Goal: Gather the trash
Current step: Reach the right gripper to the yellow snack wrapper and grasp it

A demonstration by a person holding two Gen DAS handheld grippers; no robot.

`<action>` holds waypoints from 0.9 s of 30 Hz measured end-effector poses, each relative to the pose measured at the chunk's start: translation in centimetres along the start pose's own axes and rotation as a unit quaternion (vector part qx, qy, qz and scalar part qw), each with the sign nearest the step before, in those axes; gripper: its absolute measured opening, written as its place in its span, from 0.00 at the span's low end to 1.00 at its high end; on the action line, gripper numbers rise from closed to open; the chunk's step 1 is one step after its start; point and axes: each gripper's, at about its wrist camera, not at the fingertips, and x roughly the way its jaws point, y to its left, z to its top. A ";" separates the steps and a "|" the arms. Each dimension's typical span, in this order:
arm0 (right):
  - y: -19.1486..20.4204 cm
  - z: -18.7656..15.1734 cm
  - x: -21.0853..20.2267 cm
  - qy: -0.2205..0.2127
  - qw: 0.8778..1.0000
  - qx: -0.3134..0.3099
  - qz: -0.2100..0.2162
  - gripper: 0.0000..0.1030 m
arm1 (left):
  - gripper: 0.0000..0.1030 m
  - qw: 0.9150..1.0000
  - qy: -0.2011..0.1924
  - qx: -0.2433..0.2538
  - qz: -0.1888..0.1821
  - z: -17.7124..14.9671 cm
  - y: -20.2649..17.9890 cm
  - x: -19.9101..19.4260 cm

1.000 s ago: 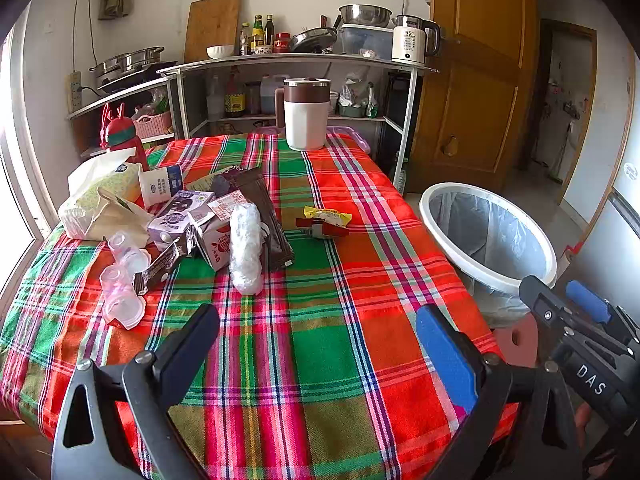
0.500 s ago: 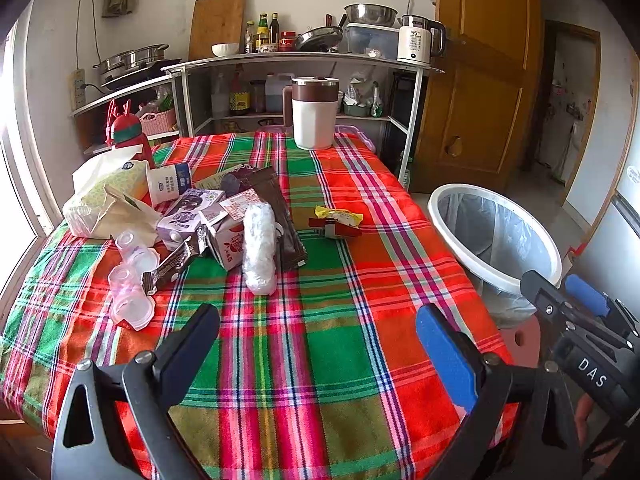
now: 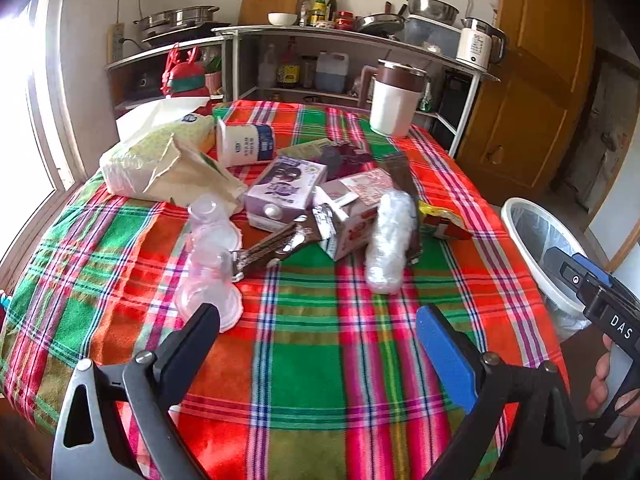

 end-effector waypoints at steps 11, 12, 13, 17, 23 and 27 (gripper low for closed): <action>2.7 2.4 5.4 0.039 0.999 0.021 0.028 0.77 | 0.96 0.998 0.007 -0.060 0.002 1.1 5.9 1.4; 2.9 2.6 5.8 0.043 0.998 0.023 0.028 0.76 | 0.96 0.998 0.007 -0.062 0.006 1.2 6.3 1.6; 3.0 2.8 6.1 0.048 0.998 0.025 0.029 0.75 | 0.96 0.998 0.009 -0.064 0.008 1.3 6.7 1.9; 2.9 3.7 7.8 0.061 0.997 0.043 0.029 0.66 | 0.93 0.996 0.015 -0.083 0.004 1.8 7.7 2.7; 3.3 3.8 9.1 0.075 0.995 0.053 0.050 0.61 | 0.91 0.996 0.018 -0.087 0.000 1.6 8.5 3.2; 4.4 3.7 9.7 0.080 0.995 0.028 0.045 0.61 | 0.80 0.996 0.026 -0.081 -0.010 0.9 8.3 3.9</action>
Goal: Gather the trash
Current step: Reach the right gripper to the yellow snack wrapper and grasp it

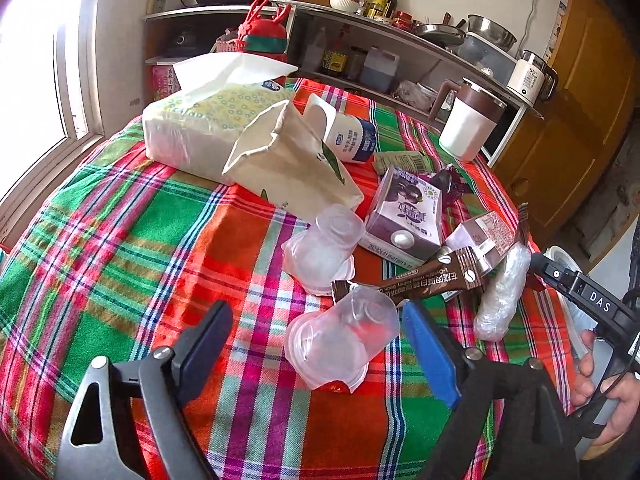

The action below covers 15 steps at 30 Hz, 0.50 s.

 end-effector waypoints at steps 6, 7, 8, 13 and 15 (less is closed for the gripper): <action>0.8 -0.1 0.7 0.004 1.000 -0.018 -0.012 0.55 | 0.70 1.000 0.000 0.009 -0.001 -0.2 -0.3 0.2; 0.8 0.0 0.9 0.006 1.000 -0.018 -0.012 0.53 | 0.67 1.000 -0.001 0.013 0.002 -0.2 -0.4 0.2; 0.9 0.0 1.0 0.008 1.000 -0.018 -0.012 0.49 | 0.66 1.000 0.000 0.016 0.006 -0.2 -0.4 0.3; 1.3 -0.1 1.2 0.008 0.999 -0.029 -0.014 0.41 | 0.57 1.000 0.000 0.021 0.005 -0.3 -0.4 0.3; 1.4 -0.2 1.3 0.013 1.000 -0.026 -0.006 0.40 | 0.55 1.000 0.003 0.019 0.002 -0.3 -0.3 0.2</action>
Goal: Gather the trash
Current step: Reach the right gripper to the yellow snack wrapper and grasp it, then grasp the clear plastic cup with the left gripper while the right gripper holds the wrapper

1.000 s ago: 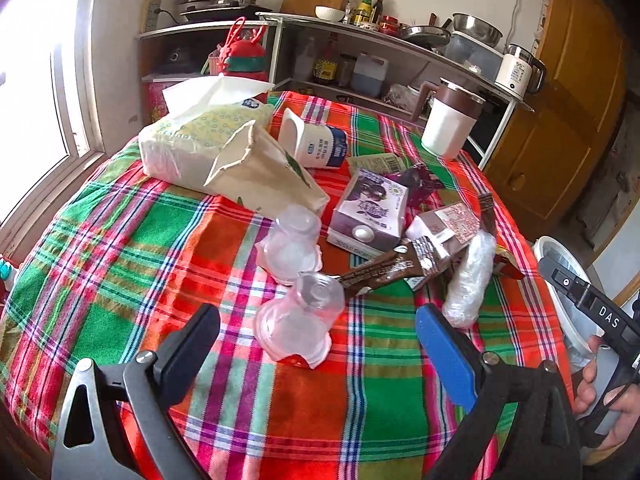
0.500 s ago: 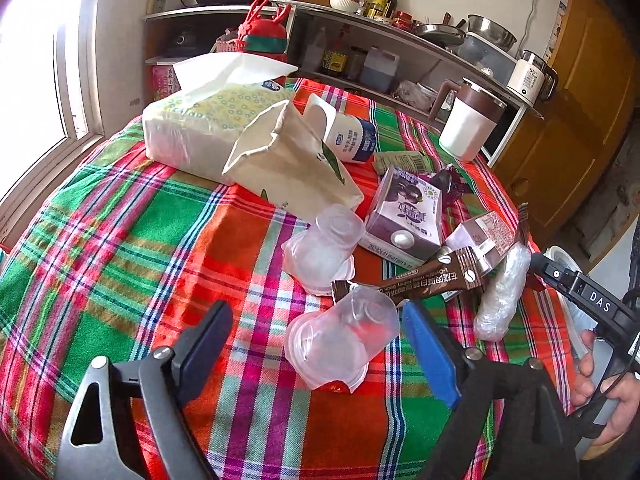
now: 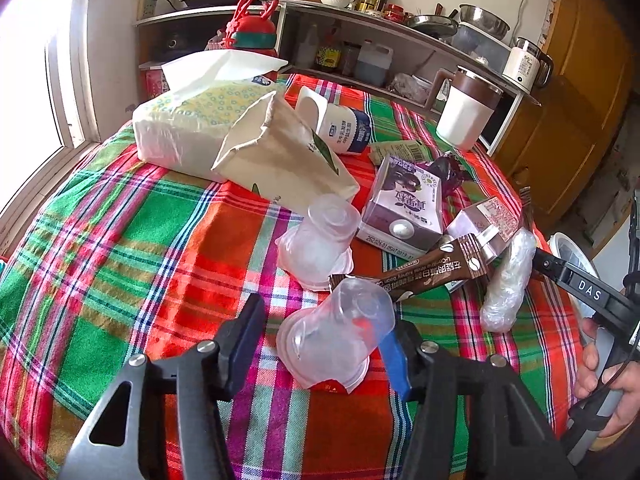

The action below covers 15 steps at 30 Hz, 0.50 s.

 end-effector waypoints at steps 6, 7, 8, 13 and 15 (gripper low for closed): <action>-0.1 0.1 0.4 0.005 1.000 0.008 0.001 0.40 | 0.55 1.000 0.000 0.002 -0.001 0.0 -0.3 0.1; -0.1 0.1 0.5 0.004 1.000 0.007 -0.002 0.40 | 0.55 1.000 0.000 0.003 -0.001 0.0 -0.3 0.2; 0.0 0.1 0.6 0.005 1.000 0.006 -0.003 0.40 | 0.55 1.000 -0.001 0.004 0.000 0.0 -0.3 0.3; -0.2 0.2 0.5 0.001 1.000 0.011 -0.005 0.35 | 0.45 1.000 -0.001 -0.001 -0.003 0.1 -0.3 0.3; -0.5 0.2 0.2 -0.008 1.000 0.018 -0.006 0.32 | 0.40 1.000 -0.001 -0.003 -0.006 0.2 -0.1 0.2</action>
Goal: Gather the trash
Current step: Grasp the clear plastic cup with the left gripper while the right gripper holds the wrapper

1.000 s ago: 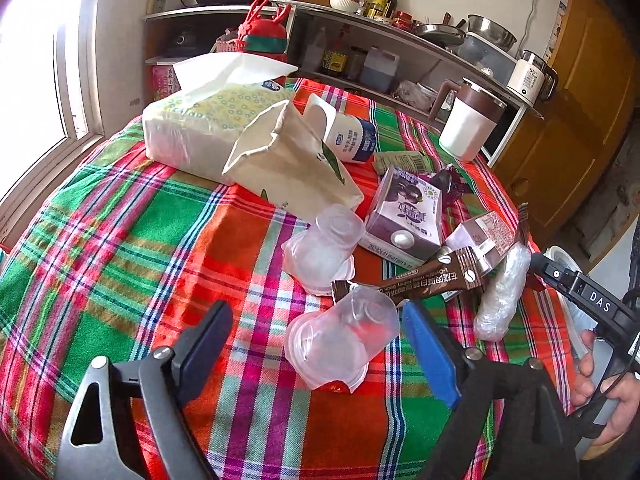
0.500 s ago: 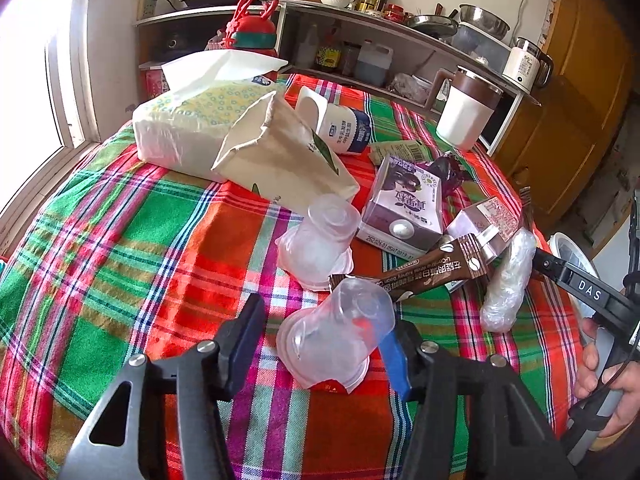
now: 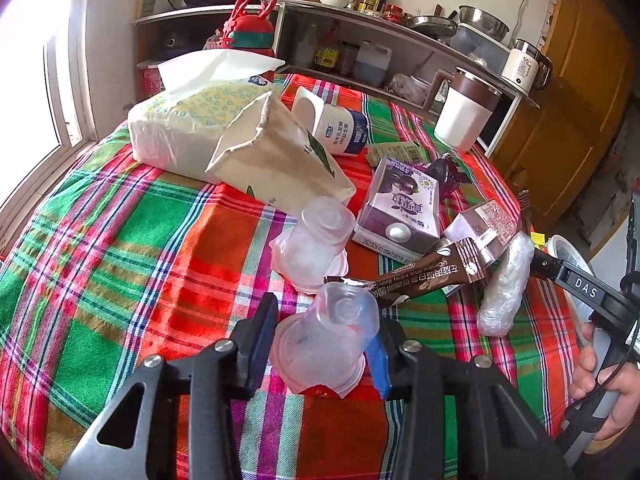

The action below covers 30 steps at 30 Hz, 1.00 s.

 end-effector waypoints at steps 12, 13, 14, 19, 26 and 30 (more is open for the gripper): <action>0.1 -0.7 -2.1 -0.032 0.999 -0.004 -0.005 0.30 | 0.30 1.000 -0.013 -0.002 0.004 -0.3 0.0 -1.1; 0.0 -0.7 -2.3 -0.034 0.999 -0.003 -0.002 0.30 | 0.30 1.000 -0.016 0.001 0.006 -0.2 -0.1 -1.4; 0.0 -0.8 -2.5 -0.036 0.999 -0.001 -0.001 0.30 | 0.30 1.000 -0.019 0.003 0.007 -0.2 -0.1 -1.7; -0.5 -0.9 -4.0 -0.051 0.999 0.007 0.010 0.30 | 0.30 0.999 -0.033 0.009 0.007 0.5 -0.5 -3.0; -1.4 -1.3 -6.5 -0.073 0.997 0.016 0.018 0.30 | 0.30 0.998 -0.048 0.025 -0.008 1.0 -2.2 -4.5; -2.3 -1.3 -8.3 -0.088 0.996 0.022 0.018 0.30 | 0.30 0.997 -0.055 0.045 -0.027 1.4 -4.4 -5.2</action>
